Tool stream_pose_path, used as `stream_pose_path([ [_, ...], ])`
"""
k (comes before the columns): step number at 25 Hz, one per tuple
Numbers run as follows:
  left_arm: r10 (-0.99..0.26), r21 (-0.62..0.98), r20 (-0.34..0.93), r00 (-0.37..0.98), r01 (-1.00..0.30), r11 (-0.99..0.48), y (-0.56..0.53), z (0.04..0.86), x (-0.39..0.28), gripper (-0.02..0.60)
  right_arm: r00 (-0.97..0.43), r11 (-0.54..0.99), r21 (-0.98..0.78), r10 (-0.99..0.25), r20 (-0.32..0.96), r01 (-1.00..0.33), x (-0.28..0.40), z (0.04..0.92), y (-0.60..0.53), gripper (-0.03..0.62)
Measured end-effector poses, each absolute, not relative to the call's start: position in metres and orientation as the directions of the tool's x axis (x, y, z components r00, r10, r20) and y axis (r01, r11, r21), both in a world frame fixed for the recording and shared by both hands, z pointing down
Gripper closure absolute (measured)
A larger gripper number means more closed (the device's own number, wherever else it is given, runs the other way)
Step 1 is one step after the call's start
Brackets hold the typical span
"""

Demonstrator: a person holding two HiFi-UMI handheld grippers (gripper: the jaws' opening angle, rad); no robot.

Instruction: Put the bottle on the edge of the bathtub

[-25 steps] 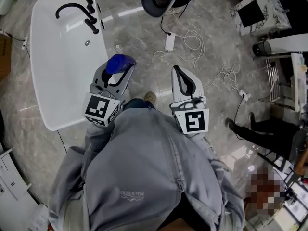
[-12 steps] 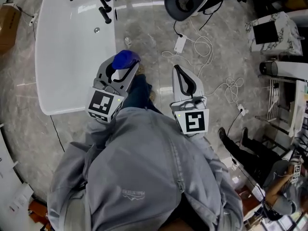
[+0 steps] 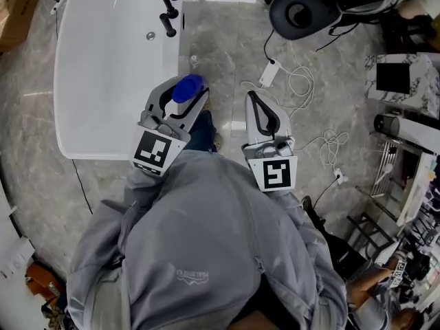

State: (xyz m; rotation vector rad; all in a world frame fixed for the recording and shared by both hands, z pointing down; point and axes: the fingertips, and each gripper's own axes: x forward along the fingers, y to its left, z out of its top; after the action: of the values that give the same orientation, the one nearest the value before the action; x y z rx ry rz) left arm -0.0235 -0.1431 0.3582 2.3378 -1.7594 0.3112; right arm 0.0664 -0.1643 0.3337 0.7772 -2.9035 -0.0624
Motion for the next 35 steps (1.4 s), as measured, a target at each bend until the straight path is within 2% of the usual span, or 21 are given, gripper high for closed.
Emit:
stream_pose_path([
  [15,-0.950,0.028,0.244,0.194,-0.981,-0.193,-0.245,0.362,-0.116,0.425,-0.909,0.919,0.086,-0.393,0.141,-0.384,-0.054,0.342,-0.267,0.591],
  [25,-0.967,0.011,0.225,0.120,-0.993,-0.121,-0.270,0.363,-0.140,0.425,-0.932,0.948,0.090,-0.318,0.175,-0.307,-0.079,0.355,-0.292,0.591],
  [35,-0.957,-0.059,0.276,0.092,-0.992,-0.113,-0.275,0.416,-0.175,0.425,-0.951,0.968,0.075,-0.249,0.184,-0.239,-0.113,0.403,-0.298,0.591],
])
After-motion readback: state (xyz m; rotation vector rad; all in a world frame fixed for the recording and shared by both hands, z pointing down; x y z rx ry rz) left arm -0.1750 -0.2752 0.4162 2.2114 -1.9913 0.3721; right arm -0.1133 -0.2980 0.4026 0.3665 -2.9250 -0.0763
